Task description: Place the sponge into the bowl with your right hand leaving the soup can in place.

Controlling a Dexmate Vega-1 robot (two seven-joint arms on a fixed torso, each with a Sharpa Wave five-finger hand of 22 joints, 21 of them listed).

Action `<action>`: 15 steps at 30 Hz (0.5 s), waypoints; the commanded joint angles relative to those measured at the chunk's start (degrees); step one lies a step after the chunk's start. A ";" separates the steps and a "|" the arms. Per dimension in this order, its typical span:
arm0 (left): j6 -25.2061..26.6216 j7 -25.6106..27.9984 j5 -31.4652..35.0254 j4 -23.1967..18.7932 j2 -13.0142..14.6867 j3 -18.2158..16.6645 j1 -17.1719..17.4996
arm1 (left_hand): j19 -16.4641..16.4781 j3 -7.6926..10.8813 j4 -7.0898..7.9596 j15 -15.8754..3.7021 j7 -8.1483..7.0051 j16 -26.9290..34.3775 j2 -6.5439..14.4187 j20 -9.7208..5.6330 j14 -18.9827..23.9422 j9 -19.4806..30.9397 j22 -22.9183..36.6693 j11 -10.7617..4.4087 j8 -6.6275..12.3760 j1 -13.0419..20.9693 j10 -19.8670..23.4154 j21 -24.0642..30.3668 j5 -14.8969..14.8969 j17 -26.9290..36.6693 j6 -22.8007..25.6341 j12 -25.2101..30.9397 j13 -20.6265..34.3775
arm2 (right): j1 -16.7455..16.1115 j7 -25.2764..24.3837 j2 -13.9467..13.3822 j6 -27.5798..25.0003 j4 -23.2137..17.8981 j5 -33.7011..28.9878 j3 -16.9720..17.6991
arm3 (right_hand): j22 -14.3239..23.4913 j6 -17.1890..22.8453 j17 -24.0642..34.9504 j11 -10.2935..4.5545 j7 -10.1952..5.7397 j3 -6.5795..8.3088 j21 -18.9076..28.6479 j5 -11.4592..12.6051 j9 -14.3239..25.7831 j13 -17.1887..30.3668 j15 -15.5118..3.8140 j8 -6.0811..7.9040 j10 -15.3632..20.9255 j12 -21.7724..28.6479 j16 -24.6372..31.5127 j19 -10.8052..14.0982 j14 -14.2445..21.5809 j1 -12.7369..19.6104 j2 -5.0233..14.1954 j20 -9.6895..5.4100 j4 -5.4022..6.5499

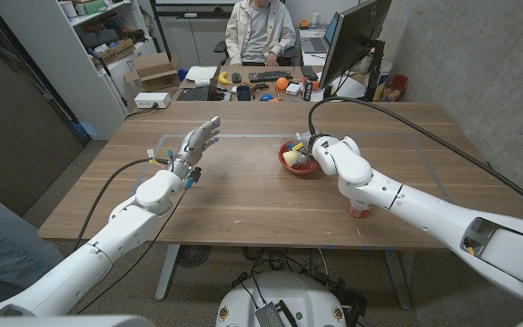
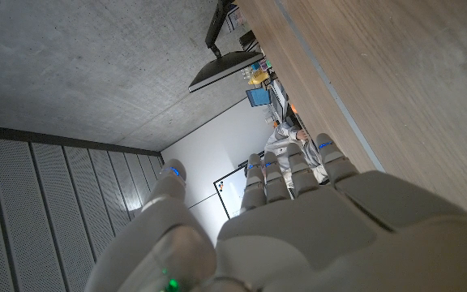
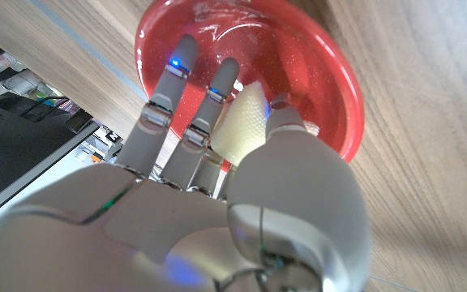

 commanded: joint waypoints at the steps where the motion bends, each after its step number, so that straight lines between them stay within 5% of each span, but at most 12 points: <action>1: -0.18 -0.34 -0.11 0.66 -0.15 0.21 -0.41 | 0.02 -0.08 0.17 -0.09 -0.21 0.47 0.08 0.34 0.55 0.31 0.17 0.07 0.00 0.49 0.23 0.00 -0.20 0.08 0.20 0.27 0.15 | 0.53 1.04 0.14 0.08 -0.23 0.43 0.06 | 0.08 -1.17 -0.04 0.31 -0.05 -0.32 0.28 0.24 0.05 -0.03 0.82 -0.84 -1.70 -0.97 -0.64 0.62 -1.04 -0.46 -0.57 0.17 -0.24; 15: -0.15 -0.75 -0.09 1.27 -0.24 0.56 -0.88 | 0.03 -0.12 0.22 -0.04 -0.23 0.48 0.09 0.37 0.63 0.31 0.17 0.02 0.04 0.54 0.22 0.01 -0.20 0.08 0.29 0.26 0.15 | 0.50 2.27 -0.74 0.37 -2.53 -0.74 0.17 | 0.05 -2.69 -0.08 1.06 -0.04 -0.86 -0.09 0.40 -0.05 -0.40 1.59 -2.07 -2.85 -1.90 -1.24 0.14 -2.28 -0.34 -1.56 0.85 -0.73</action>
